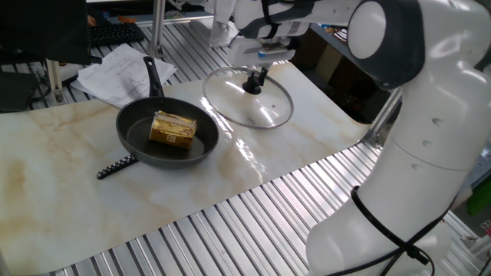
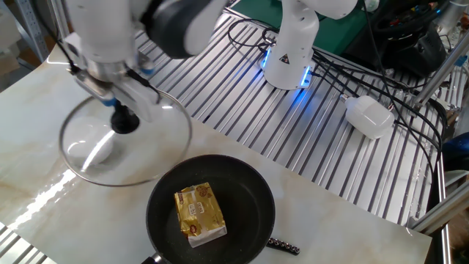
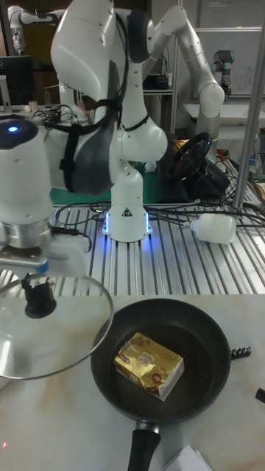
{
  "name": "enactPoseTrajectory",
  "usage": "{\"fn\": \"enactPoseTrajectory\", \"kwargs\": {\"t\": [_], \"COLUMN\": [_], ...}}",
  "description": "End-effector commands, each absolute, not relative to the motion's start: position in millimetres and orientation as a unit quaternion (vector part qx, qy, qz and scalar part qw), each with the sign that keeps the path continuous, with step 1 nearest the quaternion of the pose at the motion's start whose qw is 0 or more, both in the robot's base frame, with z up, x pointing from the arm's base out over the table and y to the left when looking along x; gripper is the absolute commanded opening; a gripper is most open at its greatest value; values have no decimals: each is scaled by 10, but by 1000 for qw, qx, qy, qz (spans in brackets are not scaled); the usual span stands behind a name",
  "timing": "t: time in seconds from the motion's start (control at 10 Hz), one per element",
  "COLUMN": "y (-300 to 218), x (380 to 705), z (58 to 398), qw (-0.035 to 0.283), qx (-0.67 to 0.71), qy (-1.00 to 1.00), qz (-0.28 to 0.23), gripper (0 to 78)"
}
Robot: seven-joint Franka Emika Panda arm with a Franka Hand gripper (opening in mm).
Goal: Cover the pot with the lid
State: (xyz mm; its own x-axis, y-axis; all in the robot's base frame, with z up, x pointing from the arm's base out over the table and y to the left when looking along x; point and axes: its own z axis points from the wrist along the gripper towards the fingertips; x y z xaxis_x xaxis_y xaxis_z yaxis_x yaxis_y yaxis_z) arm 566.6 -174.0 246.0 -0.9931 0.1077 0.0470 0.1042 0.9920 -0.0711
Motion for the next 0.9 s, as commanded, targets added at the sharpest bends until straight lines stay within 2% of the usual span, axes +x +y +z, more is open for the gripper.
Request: {"fn": "enactPoseTrajectory", "kwargs": {"t": [0.1,0.3,0.5,0.9], "y": [-1372,-1304,-1308,-1312], "x": [5614,5627,5693,5740], "z": [2469,2411,2386,2397], "qw": [28,30,55,66], "qx": [-79,-83,-87,-79], "qy": [-996,-996,-995,-995], "qz": [32,17,-12,-5], "gripper": [21,21,21,21]}}
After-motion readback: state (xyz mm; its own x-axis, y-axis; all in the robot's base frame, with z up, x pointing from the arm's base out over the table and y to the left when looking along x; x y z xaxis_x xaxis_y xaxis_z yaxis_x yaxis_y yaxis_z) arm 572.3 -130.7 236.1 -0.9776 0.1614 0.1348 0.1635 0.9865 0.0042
